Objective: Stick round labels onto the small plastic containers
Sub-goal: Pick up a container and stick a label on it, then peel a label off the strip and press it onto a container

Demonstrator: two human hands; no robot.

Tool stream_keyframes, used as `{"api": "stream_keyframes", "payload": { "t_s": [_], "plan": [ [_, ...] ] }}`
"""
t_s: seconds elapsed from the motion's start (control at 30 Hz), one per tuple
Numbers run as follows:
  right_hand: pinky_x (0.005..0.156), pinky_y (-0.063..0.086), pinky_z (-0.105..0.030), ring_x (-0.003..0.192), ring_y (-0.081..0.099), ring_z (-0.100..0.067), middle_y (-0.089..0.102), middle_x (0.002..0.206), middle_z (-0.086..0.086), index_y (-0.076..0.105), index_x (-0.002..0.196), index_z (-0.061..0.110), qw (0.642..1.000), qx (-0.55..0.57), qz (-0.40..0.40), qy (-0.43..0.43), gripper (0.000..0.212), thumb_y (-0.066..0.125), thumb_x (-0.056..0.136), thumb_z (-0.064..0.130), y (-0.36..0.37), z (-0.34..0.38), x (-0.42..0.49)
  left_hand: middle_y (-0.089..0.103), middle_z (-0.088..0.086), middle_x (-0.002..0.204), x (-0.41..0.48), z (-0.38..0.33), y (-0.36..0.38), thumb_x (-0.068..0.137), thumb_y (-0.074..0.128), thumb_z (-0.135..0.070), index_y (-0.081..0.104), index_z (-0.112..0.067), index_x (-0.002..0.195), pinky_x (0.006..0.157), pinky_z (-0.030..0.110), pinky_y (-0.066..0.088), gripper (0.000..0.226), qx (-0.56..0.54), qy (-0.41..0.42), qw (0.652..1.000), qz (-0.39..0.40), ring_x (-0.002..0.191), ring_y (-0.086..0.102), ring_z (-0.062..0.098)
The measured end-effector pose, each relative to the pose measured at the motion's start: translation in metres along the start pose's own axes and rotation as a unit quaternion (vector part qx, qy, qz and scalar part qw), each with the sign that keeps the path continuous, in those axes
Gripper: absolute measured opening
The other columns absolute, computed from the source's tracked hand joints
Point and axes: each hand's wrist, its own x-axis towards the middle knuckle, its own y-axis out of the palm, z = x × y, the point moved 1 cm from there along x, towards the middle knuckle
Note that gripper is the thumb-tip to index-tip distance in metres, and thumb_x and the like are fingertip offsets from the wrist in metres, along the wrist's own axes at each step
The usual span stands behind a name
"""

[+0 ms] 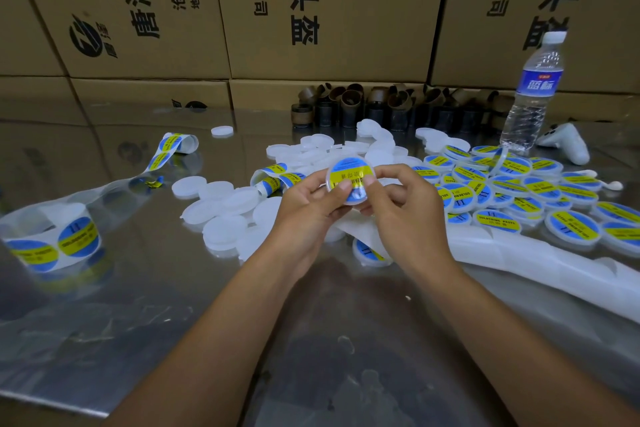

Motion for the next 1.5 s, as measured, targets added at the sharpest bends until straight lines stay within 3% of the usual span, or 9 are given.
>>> {"api": "stream_keyframes", "payload": {
  "t_s": [0.2, 0.4, 0.47, 0.57, 0.8, 1.0, 1.13, 1.27, 1.5],
  "plan": [
    [0.071, 0.054, -0.034, 0.062, 0.067, -0.012, 0.07, 0.062, 0.002, 0.056, 0.077, 0.028, 0.999, 0.002, -0.022, 0.026, 0.013, 0.06, 0.09, 0.025, -0.002, 0.0, 0.0, 0.073, 0.01, 0.098, -0.001, 0.001, 0.001, 0.072, 0.071, -0.011, 0.065, -0.012, 0.104, 0.084, 0.03, 0.056, 0.032, 0.028, 0.011, 1.0, 0.008, 0.091, 0.069, 0.022],
    [0.072, 0.054, -0.033, 0.062, 0.067, -0.012, 0.069, 0.06, -0.002, 0.058, 0.088, 0.027, 1.0, 0.017, -0.019, 0.017, 0.005, 0.061, 0.089, 0.023, -0.002, 0.0, 0.0, 0.073, 0.011, 0.098, -0.002, 0.001, 0.001, 0.08, 0.069, -0.009, 0.064, -0.012, 0.106, 0.084, 0.029, 0.055, 0.027, 0.039, 0.01, 0.999, -0.001, 0.093, 0.069, 0.023],
    [0.069, 0.053, -0.029, 0.06, 0.067, -0.01, 0.069, 0.059, -0.004, 0.057, 0.086, 0.028, 1.0, 0.021, -0.016, 0.007, 0.008, 0.06, 0.09, 0.022, -0.002, 0.001, 0.001, 0.074, 0.009, 0.096, 0.0, 0.0, 0.001, 0.09, 0.06, -0.015, 0.065, -0.012, 0.105, 0.083, 0.027, 0.056, 0.016, 0.037, 0.005, 0.999, -0.008, 0.091, 0.07, 0.022],
    [0.064, 0.051, -0.024, 0.06, 0.066, -0.009, 0.069, 0.06, -0.003, 0.057, 0.085, 0.028, 1.0, 0.029, -0.011, 0.003, 0.01, 0.059, 0.09, 0.02, -0.002, 0.002, 0.002, 0.074, 0.005, 0.09, 0.003, 0.0, 0.001, 0.098, 0.048, -0.022, 0.066, -0.012, 0.099, 0.083, 0.027, 0.056, 0.021, 0.029, -0.005, 0.999, -0.039, 0.088, 0.07, 0.019],
    [0.054, 0.043, -0.007, 0.054, 0.063, -0.001, 0.068, 0.06, -0.005, 0.061, 0.088, 0.024, 0.999, 0.049, -0.01, -0.015, 0.008, 0.061, 0.09, 0.016, -0.005, 0.003, 0.003, 0.074, 0.004, 0.093, 0.001, -0.002, 0.002, 0.098, 0.048, -0.022, 0.067, -0.015, 0.097, 0.087, 0.028, 0.055, 0.021, 0.035, -0.004, 0.999, -0.04, 0.09, 0.069, 0.017],
    [0.064, 0.048, -0.026, 0.064, 0.066, -0.011, 0.067, 0.062, -0.006, 0.061, 0.089, 0.027, 0.995, -0.039, -0.09, -0.002, 0.005, 0.059, 0.091, 0.023, -0.023, -0.009, 0.018, 0.073, -0.005, 0.079, 0.0, -0.007, 0.001, 0.097, 0.049, -0.021, 0.066, -0.019, 0.096, 0.069, 0.019, 0.055, 0.017, 0.031, 0.008, 0.995, -0.097, 0.078, 0.07, 0.01],
    [0.074, 0.042, -0.037, 0.088, 0.06, -0.032, 0.067, 0.077, -0.004, 0.06, 0.102, 0.019, 0.955, -0.249, -0.16, 0.032, 0.016, 0.052, 0.093, 0.028, -0.045, -0.023, 0.029, 0.068, -0.008, 0.064, 0.001, -0.014, -0.006, 0.098, 0.045, -0.016, 0.064, -0.018, 0.091, 0.069, 0.021, 0.054, 0.02, -0.002, 0.024, 0.986, -0.167, 0.069, 0.068, 0.008],
    [0.083, 0.038, -0.041, 0.105, 0.053, -0.037, 0.066, 0.101, -0.017, 0.053, 0.119, 0.012, 0.913, -0.376, -0.137, 0.073, 0.028, 0.048, 0.094, 0.023, -0.056, -0.031, 0.032, 0.063, -0.007, 0.057, 0.002, -0.017, -0.008, 0.099, 0.045, -0.015, 0.062, -0.016, 0.087, 0.062, 0.019, 0.053, 0.02, -0.031, 0.032, 0.978, -0.202, 0.06, 0.066, 0.008],
    [0.079, 0.035, -0.041, 0.099, 0.056, -0.04, 0.065, 0.097, -0.022, 0.056, 0.107, 0.006, 0.864, -0.484, -0.107, 0.084, 0.021, 0.045, 0.093, 0.017, -0.06, -0.038, 0.033, 0.06, -0.005, 0.058, 0.001, -0.019, -0.01, 0.098, 0.046, -0.014, 0.061, -0.017, 0.086, 0.059, 0.018, 0.051, 0.02, -0.039, 0.027, 0.974, -0.22, 0.058, 0.064, 0.008]
  ]
}}
